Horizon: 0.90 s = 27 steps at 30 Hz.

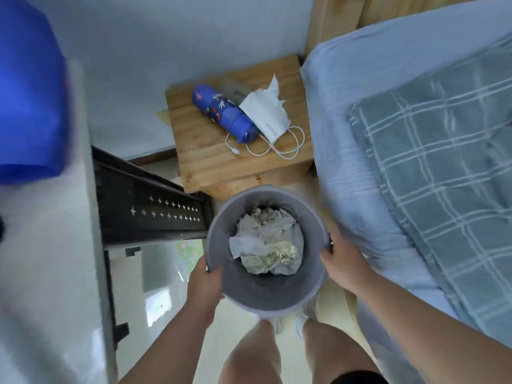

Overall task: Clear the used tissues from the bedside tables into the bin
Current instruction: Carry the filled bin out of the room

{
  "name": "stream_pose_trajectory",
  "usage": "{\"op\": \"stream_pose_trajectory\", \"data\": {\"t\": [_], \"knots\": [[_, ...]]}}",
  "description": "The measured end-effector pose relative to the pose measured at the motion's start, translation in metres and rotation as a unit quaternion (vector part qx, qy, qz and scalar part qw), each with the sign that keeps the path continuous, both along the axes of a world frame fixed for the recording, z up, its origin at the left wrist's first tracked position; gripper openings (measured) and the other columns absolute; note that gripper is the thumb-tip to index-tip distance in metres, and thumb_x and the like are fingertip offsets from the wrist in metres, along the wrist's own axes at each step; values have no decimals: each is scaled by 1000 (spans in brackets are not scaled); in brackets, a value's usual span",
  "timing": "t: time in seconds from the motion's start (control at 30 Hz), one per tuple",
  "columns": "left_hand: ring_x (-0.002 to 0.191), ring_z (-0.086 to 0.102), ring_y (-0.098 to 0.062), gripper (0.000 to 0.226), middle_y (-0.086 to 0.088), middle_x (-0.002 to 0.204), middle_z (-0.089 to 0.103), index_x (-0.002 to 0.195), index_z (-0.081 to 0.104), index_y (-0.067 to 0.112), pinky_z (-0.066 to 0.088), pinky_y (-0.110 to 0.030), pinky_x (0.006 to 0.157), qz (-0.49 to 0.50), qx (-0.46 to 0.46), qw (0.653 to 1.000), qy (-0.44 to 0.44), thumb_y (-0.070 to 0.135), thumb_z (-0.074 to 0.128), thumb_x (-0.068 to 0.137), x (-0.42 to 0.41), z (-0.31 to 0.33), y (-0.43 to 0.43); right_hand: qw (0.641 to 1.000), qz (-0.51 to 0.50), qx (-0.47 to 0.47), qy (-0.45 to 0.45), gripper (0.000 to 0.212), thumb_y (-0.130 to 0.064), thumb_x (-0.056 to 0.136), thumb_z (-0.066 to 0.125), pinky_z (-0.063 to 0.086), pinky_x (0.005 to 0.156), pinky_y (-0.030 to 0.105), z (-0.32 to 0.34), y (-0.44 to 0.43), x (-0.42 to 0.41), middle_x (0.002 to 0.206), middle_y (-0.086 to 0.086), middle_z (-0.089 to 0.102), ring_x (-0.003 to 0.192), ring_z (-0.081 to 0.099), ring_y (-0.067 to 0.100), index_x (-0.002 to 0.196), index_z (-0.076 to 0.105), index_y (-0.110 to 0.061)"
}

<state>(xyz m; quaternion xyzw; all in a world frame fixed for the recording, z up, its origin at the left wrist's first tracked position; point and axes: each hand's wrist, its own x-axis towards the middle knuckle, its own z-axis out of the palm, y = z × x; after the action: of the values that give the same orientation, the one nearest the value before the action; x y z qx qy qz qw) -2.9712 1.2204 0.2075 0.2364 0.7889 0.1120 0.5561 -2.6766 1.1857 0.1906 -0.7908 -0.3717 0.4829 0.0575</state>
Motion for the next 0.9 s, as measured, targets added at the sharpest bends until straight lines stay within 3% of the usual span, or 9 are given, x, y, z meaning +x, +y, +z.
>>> {"op": "stream_pose_trajectory", "data": {"t": [0.07, 0.17, 0.3, 0.43, 0.57, 0.7, 0.8, 0.9], "knots": [[89, 75, -34, 27, -6, 102, 80, 109, 70, 29, 65, -54, 73, -1, 11, 1000, -8, 10, 59, 93, 1, 54, -7, 1000, -4, 7, 15, 4, -18, 98, 54, 48, 66, 37, 53, -3, 3, 84, 9, 65, 76, 64, 27, 96, 55, -15], [88, 75, -34, 27, -9, 100, 81, 108, 72, 28, 64, -45, 69, -5, 11, 999, -49, 7, 61, 94, 6, 130, -12, 999, -33, 19, 14, 19, -18, 99, 54, 39, 56, 35, 125, -14, 15, 72, 4, 56, 64, 56, 22, 81, 47, -22], [94, 79, -34, 31, -12, 103, 82, 116, 72, 22, 66, -40, 67, -17, 16, 994, -111, 1, 62, 94, 11, 229, -10, 998, -52, 44, 3, 13, -16, 95, 54, 33, 53, 34, 210, -15, 28, 66, 5, 53, 55, 47, 22, 83, 50, -12], [100, 77, -39, 42, -17, 110, 80, 121, 69, 21, 67, -43, 68, -27, 54, 990, -129, -4, 63, 89, 9, 296, -7, 990, -78, 110, 47, 18, -18, 94, 60, 36, 53, 29, 289, -16, 32, 67, -2, 54, 50, 47, 18, 80, 51, -26], [102, 77, -37, 45, -13, 114, 80, 125, 67, 23, 67, -43, 71, -47, 70, 983, -160, -5, 67, 89, -2, 328, -5, 985, -80, 103, 115, 32, -24, 92, 66, 50, 47, 24, 332, -45, 16, 104, -6, 68, 73, 71, 16, 115, 51, -41], [95, 81, -26, 53, -4, 112, 82, 127, 68, 29, 67, -39, 69, -115, 73, 970, -202, -6, 62, 88, -8, 333, -2, 968, -180, 122, 122, 25, -14, 92, 58, 57, 53, 31, 342, -77, -7, 93, 6, 73, 72, 71, 23, 112, 61, -29], [94, 81, -25, 57, -4, 114, 81, 129, 68, 33, 66, -35, 68, -190, 60, 957, -210, -7, 64, 88, -13, 334, 3, 955, -245, 129, 109, 22, -14, 92, 57, 54, 51, 26, 345, -111, -27, 81, -4, 74, 65, 70, 15, 104, 62, -31], [100, 80, -32, 65, -8, 124, 78, 135, 64, 35, 67, -44, 79, -282, 42, 930, -231, -8, 68, 86, -8, 339, 13, 931, -321, 139, 104, 21, -16, 91, 56, 53, 50, 22, 352, -153, -42, 78, -15, 74, 58, 70, 5, 105, 63, -31]]}}
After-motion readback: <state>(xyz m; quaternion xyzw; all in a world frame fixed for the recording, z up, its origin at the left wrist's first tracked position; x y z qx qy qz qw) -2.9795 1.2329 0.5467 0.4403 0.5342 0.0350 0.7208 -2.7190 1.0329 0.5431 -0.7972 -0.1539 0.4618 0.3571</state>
